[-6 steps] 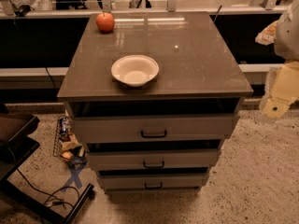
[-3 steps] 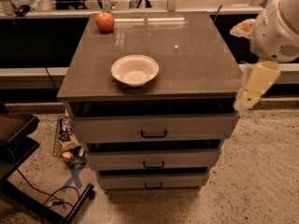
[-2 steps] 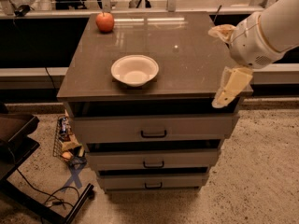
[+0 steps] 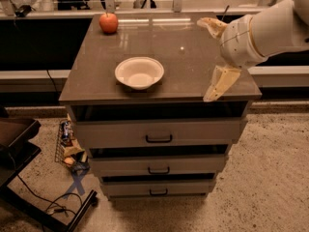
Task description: Move paper bowl near apple
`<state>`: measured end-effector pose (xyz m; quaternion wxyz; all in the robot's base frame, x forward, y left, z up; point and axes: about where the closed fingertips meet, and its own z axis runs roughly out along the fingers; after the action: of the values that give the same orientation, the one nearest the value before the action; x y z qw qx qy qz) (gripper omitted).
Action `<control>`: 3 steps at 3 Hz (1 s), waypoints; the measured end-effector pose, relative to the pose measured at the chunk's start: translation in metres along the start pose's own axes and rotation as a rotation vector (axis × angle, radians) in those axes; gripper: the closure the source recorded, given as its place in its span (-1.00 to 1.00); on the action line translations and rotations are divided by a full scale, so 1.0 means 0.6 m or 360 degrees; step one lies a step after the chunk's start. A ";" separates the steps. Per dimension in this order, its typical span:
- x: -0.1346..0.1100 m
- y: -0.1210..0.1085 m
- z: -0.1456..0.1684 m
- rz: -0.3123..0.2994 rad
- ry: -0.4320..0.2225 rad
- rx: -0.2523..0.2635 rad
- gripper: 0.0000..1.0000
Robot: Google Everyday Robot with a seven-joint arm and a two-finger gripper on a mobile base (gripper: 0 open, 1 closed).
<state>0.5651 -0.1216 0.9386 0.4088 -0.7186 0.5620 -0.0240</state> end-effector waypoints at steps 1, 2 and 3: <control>-0.004 0.001 0.000 0.0009 -0.0011 0.0006 -1.00; -0.020 0.000 0.040 0.0001 -0.0080 0.0036 -1.00; -0.031 -0.004 0.089 0.0012 -0.0184 0.0119 -1.00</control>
Offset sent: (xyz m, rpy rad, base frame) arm 0.0252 0.0613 -0.0361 0.1294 -0.0478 0.0570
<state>0.5863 -0.0760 0.9125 0.4671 -0.7010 0.5390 -0.0019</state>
